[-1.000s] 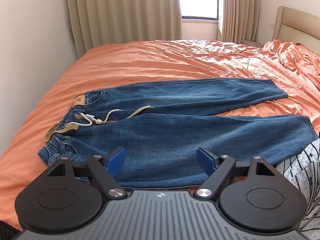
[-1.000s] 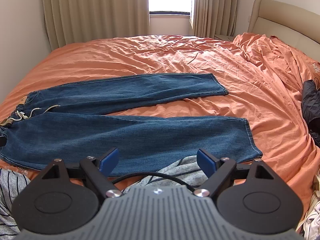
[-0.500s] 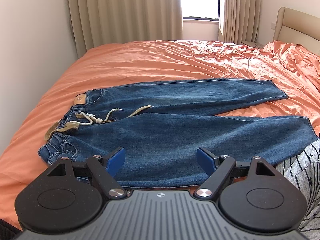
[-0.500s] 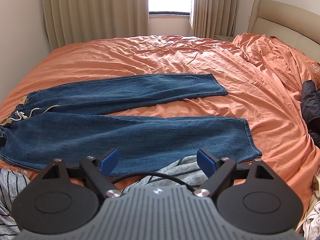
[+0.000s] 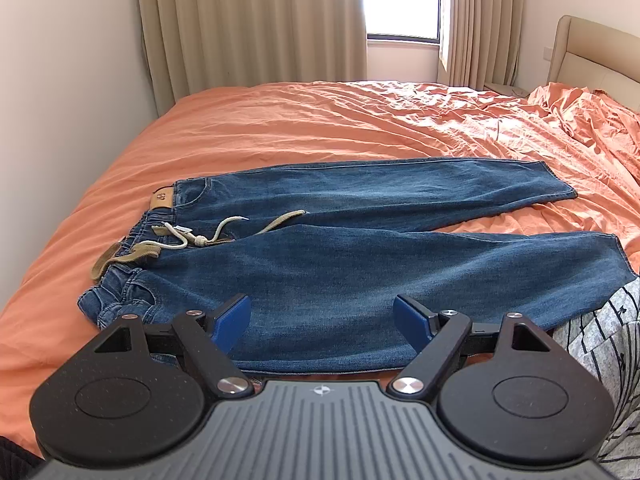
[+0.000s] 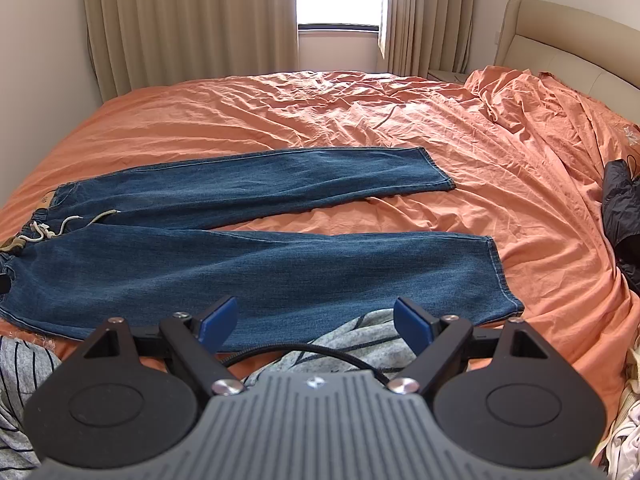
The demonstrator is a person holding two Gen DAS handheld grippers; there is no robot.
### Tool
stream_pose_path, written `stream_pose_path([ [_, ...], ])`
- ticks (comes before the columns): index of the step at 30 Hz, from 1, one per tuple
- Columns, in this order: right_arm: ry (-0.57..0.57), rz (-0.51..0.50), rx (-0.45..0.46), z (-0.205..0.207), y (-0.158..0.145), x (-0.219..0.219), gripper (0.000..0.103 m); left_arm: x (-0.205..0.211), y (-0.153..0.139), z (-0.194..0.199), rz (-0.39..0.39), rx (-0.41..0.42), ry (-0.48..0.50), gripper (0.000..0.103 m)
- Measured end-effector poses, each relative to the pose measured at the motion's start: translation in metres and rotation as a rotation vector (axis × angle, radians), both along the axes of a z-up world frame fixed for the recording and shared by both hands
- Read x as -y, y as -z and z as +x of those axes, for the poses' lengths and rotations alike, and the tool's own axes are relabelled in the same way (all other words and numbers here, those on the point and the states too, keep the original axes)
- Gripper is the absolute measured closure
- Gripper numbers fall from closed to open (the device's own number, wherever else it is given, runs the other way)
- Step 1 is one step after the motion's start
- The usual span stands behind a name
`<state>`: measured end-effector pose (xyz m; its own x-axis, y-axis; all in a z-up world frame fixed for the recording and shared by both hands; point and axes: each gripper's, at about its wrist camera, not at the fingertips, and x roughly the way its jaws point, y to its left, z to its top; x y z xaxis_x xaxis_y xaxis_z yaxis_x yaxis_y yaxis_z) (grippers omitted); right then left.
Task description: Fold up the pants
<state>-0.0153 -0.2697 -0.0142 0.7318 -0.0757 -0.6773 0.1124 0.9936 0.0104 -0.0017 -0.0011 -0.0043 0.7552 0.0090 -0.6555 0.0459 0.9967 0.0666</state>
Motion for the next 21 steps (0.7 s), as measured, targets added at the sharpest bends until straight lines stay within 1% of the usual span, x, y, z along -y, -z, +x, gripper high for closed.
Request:
stream_pose_path([
  [10,-0.008,-0.006,0.001,0.001,0.000,0.000,0.021,-0.010,0.000,-0.001,-0.006,-0.002,-0.017,0.008],
  [14,-0.026,-0.019,0.024,0.006,0.001,0.000,0.021,-0.014,0.002,0.002,-0.003,0.011,0.011,0.008],
  [17,-0.041,-0.024,0.061,0.016,0.002,0.006,0.021,-0.030,0.004,0.010,-0.009,0.015,0.034,0.009],
  [19,-0.053,-0.008,0.089,0.026,0.003,0.013,0.021,-0.049,0.003,0.018,-0.021,0.016,0.019,0.010],
  [21,-0.055,0.010,0.097,0.041,0.004,0.022,0.021,-0.072,0.002,0.027,-0.052,0.024,-0.002,0.012],
])
